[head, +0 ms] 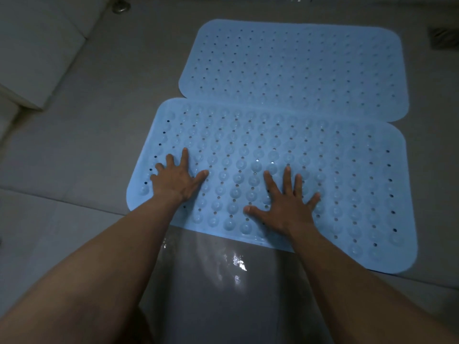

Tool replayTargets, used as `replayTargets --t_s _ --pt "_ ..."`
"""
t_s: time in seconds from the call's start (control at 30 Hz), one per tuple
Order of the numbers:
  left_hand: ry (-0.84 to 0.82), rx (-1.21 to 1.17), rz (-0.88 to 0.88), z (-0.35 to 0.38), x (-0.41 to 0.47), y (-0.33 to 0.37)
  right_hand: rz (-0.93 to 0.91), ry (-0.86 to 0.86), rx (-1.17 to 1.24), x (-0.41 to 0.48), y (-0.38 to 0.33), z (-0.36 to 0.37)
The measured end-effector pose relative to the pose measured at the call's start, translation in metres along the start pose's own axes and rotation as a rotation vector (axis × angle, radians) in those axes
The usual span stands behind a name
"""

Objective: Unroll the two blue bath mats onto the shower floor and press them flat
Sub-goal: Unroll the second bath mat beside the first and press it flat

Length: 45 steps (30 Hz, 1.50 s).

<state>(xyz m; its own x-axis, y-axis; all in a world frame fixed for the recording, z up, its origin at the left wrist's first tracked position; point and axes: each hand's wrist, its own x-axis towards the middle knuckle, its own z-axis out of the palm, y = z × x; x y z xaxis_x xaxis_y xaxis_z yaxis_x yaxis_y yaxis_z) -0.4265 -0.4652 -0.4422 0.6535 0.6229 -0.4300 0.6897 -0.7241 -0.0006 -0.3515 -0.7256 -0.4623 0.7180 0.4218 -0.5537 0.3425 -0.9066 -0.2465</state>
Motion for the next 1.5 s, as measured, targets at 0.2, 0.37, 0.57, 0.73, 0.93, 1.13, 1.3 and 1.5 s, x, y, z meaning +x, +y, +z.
replayTargets --t_s 0.2,0.37,0.57,0.73,0.93,1.13,1.3,1.5 --pt "-0.154 -0.070 -0.030 -0.009 0.024 -0.007 -0.009 0.011 -0.007 -0.003 0.006 -0.004" --pt "-0.173 -0.048 -0.025 0.001 0.028 -0.006 0.089 0.124 0.046 -0.007 0.022 -0.011" --pt "-0.121 -0.039 -0.033 0.009 0.029 -0.007 0.297 -0.033 0.130 -0.002 0.062 -0.031" --pt "-0.137 -0.028 -0.029 0.004 0.027 -0.008 0.284 -0.047 0.154 -0.002 0.065 -0.029" --pt "-0.121 -0.030 -0.008 0.005 0.024 -0.005 0.279 -0.046 0.136 -0.004 0.073 -0.029" --pt "-0.108 -0.031 0.006 0.008 0.023 -0.002 0.283 -0.049 0.130 -0.009 0.080 -0.033" --pt "-0.109 -0.049 0.005 0.007 0.019 0.001 0.287 -0.050 0.114 -0.009 0.084 -0.033" --pt "-0.094 -0.057 0.012 0.006 0.018 -0.003 0.291 -0.046 0.087 -0.008 0.085 -0.032"
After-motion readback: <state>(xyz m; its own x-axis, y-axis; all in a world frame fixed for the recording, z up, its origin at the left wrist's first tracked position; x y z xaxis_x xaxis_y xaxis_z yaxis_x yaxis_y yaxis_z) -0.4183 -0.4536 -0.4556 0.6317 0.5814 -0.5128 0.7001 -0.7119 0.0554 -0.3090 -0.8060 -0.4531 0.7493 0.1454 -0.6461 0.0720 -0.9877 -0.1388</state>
